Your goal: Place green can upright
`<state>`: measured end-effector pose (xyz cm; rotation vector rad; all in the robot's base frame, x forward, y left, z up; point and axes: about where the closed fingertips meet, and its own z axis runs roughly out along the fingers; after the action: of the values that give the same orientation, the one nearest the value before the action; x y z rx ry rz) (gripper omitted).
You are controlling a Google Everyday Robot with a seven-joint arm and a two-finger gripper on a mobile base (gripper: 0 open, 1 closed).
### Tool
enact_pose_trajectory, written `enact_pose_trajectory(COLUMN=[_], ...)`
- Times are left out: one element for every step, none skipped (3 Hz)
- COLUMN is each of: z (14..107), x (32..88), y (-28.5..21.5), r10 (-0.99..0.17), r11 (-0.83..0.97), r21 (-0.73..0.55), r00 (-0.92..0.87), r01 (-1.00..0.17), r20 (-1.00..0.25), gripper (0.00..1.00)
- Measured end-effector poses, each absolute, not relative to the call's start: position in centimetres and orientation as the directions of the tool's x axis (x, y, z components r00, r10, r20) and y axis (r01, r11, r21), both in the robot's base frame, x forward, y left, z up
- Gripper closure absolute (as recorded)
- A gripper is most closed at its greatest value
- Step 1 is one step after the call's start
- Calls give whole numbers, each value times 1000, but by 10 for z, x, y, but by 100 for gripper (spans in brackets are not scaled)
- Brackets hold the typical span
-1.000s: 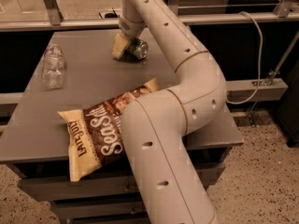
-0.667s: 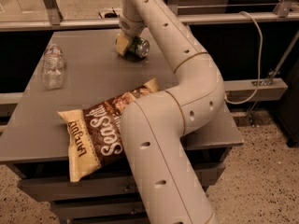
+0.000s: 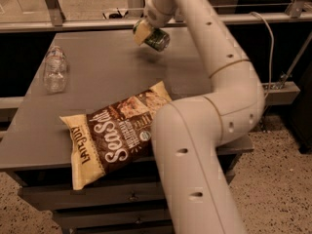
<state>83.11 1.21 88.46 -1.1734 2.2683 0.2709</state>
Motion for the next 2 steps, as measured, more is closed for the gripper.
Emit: enact_pose_trajectory(z=[935, 961], x=[824, 812], y=[-30, -60], r10=[-530, -423], r11=[594, 574], r21=[-5, 47], r00=[-387, -344], r01=[-804, -818], r20=[-754, -838], gripper=[100, 100])
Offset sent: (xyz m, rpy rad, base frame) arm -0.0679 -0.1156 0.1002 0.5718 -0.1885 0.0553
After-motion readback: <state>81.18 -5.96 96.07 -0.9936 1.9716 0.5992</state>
